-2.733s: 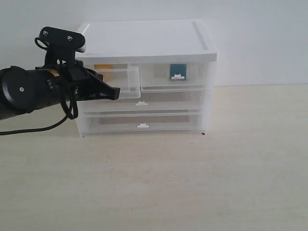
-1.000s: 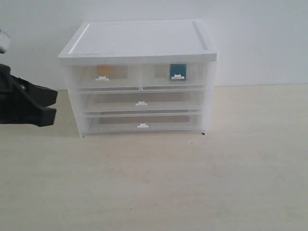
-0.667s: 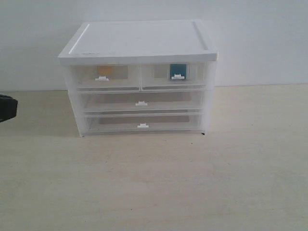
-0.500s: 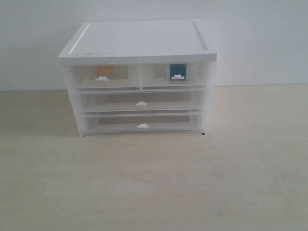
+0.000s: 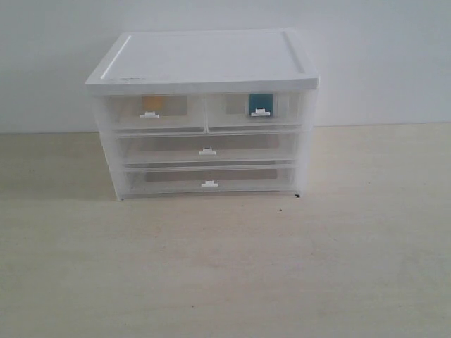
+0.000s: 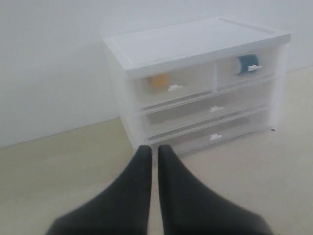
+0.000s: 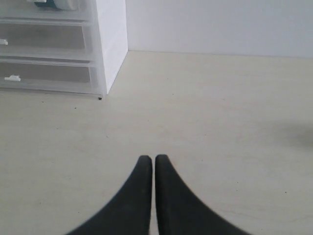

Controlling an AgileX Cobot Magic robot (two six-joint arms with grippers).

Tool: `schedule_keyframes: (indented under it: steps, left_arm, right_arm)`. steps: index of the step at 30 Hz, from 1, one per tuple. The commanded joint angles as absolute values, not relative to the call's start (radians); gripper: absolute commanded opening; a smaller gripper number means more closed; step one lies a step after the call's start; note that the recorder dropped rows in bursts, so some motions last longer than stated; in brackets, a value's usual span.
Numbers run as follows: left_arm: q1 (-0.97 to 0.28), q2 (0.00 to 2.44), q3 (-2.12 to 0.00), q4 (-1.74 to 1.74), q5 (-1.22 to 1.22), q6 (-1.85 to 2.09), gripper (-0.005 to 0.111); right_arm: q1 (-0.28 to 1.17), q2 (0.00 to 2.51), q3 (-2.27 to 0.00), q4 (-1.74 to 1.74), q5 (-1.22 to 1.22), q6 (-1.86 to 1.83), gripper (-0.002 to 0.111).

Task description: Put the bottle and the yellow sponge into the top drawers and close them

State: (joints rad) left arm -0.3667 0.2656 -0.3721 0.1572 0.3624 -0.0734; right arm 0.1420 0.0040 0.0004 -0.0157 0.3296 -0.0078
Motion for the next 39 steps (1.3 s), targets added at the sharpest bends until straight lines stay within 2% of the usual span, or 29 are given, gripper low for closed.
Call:
schedule_keyframes:
  steps: [1,5,13,21,39]
  left_arm:
    - [-0.295,0.064,-0.238,0.164,0.403,-0.087,0.004]
    - [-0.215,0.000,-0.130,0.126,0.368,-0.073,0.004]
    - [-0.160,0.000,-0.068,0.044,0.333,0.000,0.004]
    - [-0.053,0.000,-0.010,0.033,0.286,0.000,0.004]
    - [-0.019,0.000,0.000,-0.012,0.290,0.000,0.004]
  right_arm:
    - [0.139,0.000,0.000,-0.014,0.321,-0.007,0.000]
    - [0.139,0.000,0.000,-0.014,0.321,-0.007,0.000]
    - [0.139,0.000,0.000,-0.014,0.321,-0.007,0.000]
    - [0.139,0.000,0.000,-0.014,0.321,-0.007,0.000]
    - [0.139,0.000,0.000,-0.014,0.321,-0.007,0.000]
